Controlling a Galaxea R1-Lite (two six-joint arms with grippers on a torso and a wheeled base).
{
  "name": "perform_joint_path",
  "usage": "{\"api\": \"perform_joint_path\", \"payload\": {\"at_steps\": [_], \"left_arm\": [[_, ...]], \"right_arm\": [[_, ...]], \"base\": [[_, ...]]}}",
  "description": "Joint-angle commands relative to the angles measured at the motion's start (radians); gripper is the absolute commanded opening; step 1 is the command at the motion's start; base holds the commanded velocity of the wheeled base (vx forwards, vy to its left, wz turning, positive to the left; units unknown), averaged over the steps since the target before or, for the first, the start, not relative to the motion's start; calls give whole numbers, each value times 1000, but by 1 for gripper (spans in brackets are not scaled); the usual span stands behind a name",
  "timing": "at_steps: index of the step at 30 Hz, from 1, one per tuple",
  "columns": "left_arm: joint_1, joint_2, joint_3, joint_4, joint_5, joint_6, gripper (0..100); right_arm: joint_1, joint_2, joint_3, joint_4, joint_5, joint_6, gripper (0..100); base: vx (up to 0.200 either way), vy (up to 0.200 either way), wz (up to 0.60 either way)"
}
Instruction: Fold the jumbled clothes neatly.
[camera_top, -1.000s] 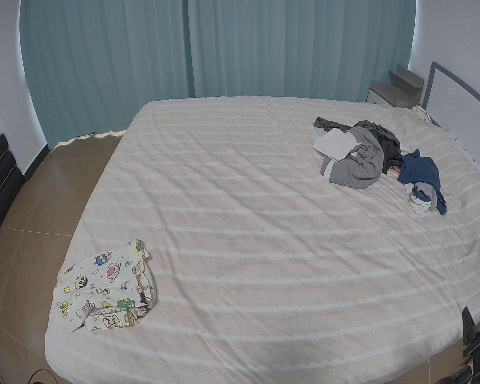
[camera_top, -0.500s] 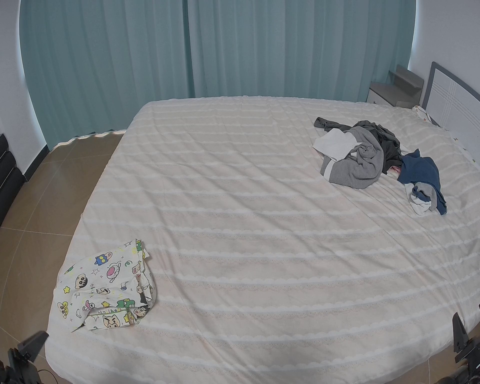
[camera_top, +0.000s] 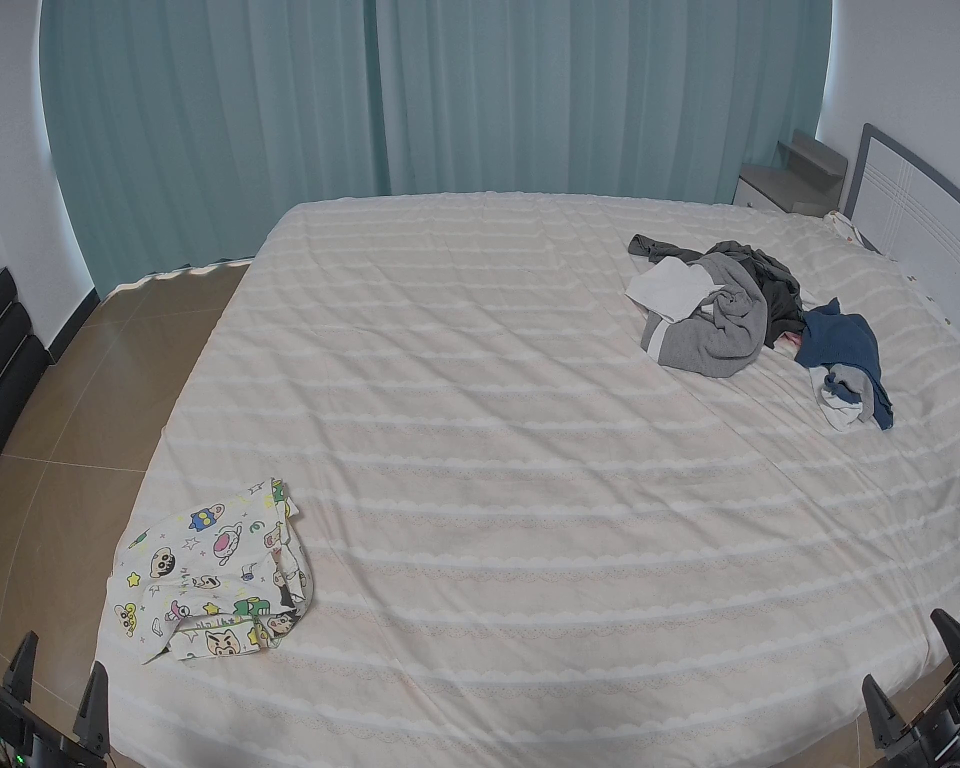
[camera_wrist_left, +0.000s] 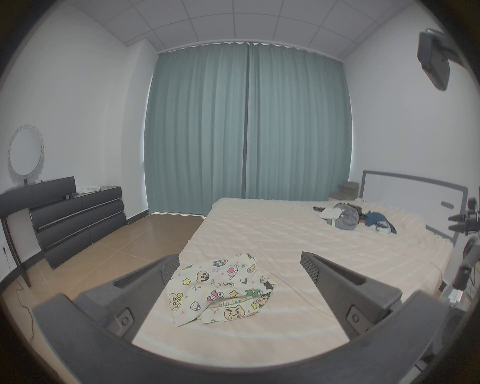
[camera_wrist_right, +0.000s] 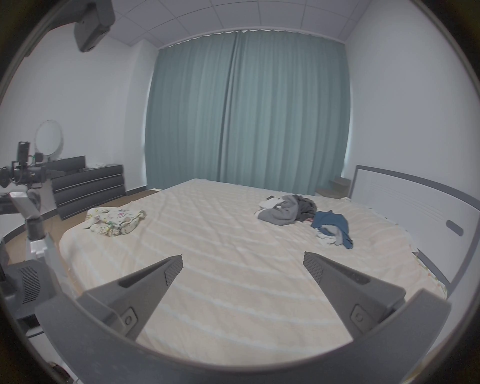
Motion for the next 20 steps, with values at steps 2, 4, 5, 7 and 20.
{"api": "perform_joint_path", "payload": {"at_steps": [2,4,5,7,20], "left_arm": [[0,-10,16,29,-25,39,100],[-1,-10,16,29,-26,41,100],[-1,-10,16,29,-26,41,100],[0,-10,16,29,-32,45,100],[-1,-10,16,29,-32,42,100]], "right_arm": [[-5,7,-1,60,-71,32,100],[-5,13,13,70,-147,114,100],[-5,13,13,70,-147,114,100],[-3,7,18,73,-180,127,100],[-3,7,18,59,-173,131,100]], "base": [[0,0,0],[0,0,0],[0,0,0],[0,0,0],[0,0,0]]}}
